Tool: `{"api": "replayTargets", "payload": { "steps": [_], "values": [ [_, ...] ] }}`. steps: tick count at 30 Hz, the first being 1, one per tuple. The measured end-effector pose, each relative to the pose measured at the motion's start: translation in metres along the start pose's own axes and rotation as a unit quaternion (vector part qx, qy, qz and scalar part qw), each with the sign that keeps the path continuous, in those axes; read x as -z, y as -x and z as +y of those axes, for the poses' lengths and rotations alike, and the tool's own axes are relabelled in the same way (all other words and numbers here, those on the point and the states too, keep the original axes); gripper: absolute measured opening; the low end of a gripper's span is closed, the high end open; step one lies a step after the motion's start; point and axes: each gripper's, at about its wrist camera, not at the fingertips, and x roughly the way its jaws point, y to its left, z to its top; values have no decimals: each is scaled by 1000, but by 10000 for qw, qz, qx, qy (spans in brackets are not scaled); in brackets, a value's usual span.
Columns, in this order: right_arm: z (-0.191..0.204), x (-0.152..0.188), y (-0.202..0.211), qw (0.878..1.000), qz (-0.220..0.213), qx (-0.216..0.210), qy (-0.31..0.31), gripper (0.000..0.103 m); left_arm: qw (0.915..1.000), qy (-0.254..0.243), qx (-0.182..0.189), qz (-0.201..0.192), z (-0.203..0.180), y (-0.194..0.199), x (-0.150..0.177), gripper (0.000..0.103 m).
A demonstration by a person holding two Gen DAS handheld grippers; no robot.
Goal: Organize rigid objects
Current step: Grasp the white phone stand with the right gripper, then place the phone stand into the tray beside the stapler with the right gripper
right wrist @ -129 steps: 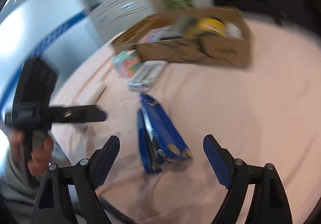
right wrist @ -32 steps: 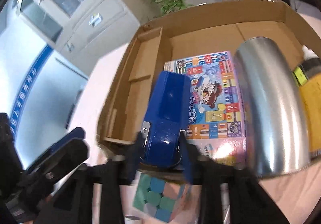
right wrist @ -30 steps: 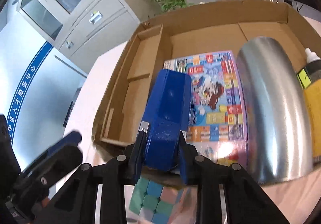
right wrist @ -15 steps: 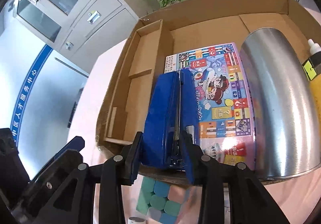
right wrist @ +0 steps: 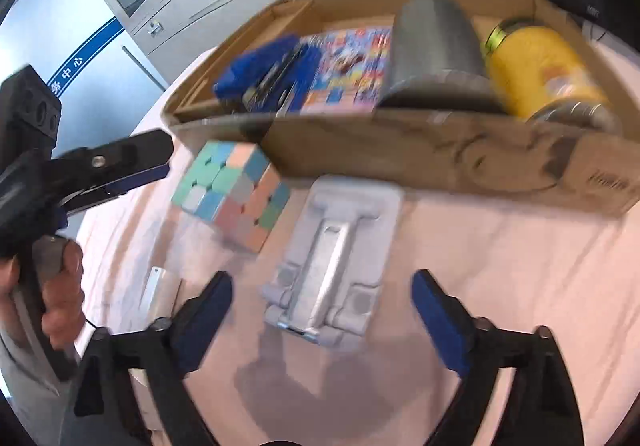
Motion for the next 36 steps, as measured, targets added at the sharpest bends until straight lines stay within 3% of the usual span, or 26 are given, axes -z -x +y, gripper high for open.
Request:
{"api": "replayTargets", "payload": {
  "steps": [4,6,8,9,11,14,18,21,24,25,29,31,36],
  "values": [
    [3,7,-13,9987,-167,436,183,80,9999,99,-84,70,-9,1,17,83],
    [4,11,-13,9976,-221,603,265,66,9997,209,-77,99,-10,3,26,83],
    [-2,23,-2,9985,-242,439,233,61,9995,262,19,159,-13,4,35,83],
    [-9,28,5,9987,-260,389,202,51,9994,275,64,192,-15,3,38,83],
    [-26,39,11,9998,-153,102,56,44,9986,352,235,313,-21,-2,45,83],
    [-45,65,29,9999,-84,-100,-25,44,9940,465,631,758,-31,-25,54,81],
    [-66,85,39,9942,81,-861,-641,44,9869,829,785,1144,-32,-49,65,79],
    [-85,93,38,9788,291,-1611,-1233,44,9833,900,896,1304,-35,-55,68,49],
    [-91,98,43,9729,294,-1824,-1389,44,9862,860,728,1214,-40,-53,69,40],
    [-91,96,46,9736,237,-1819,-1357,44,9876,850,709,1116,-41,-49,66,33],
    [-82,77,74,9774,-151,-1817,-1073,43,9947,463,652,652,-59,-25,32,31],
    [-78,55,87,9787,-458,-1783,-911,43,9974,139,580,413,-68,-16,0,31],
    [-77,-20,100,9815,-876,-1553,-700,43,9975,2,656,244,-56,-23,-76,31]
  ]
}}
